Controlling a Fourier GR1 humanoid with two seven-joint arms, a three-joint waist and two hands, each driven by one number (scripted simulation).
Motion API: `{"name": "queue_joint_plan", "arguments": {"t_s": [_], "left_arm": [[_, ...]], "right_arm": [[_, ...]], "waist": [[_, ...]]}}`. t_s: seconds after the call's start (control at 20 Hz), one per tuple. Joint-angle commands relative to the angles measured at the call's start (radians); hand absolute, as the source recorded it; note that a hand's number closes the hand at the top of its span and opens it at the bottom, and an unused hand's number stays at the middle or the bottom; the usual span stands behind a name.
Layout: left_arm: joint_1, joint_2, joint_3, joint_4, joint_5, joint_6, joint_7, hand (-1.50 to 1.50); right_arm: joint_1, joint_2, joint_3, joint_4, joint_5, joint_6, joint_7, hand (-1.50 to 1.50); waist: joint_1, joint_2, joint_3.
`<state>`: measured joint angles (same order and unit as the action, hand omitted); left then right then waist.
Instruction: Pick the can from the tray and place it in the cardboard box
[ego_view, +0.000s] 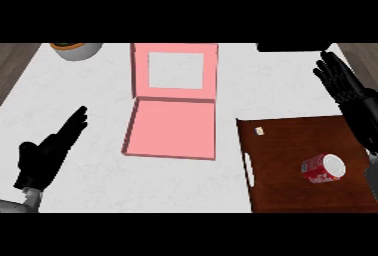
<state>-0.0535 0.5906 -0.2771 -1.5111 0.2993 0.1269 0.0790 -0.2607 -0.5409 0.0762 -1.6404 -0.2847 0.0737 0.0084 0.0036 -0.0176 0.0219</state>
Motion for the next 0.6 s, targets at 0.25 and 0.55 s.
{"name": "queue_joint_plan", "arguments": {"t_s": [0.25, 0.55], "left_arm": [[-0.036, 0.112, 0.163, 0.127, -0.161, 0.200, -0.025, 0.00], [-0.014, 0.062, 0.130, 0.143, -0.163, 0.211, -0.029, 0.00]], "right_arm": [[0.150, -0.058, -0.028, 0.155, -0.298, 0.472, -0.151, -1.50], [0.235, -0.185, -0.013, 0.274, 0.102, 0.490, -0.607, -1.50]], "waist": [[-0.004, 0.029, -0.016], [-0.006, 0.037, -0.012]]}}
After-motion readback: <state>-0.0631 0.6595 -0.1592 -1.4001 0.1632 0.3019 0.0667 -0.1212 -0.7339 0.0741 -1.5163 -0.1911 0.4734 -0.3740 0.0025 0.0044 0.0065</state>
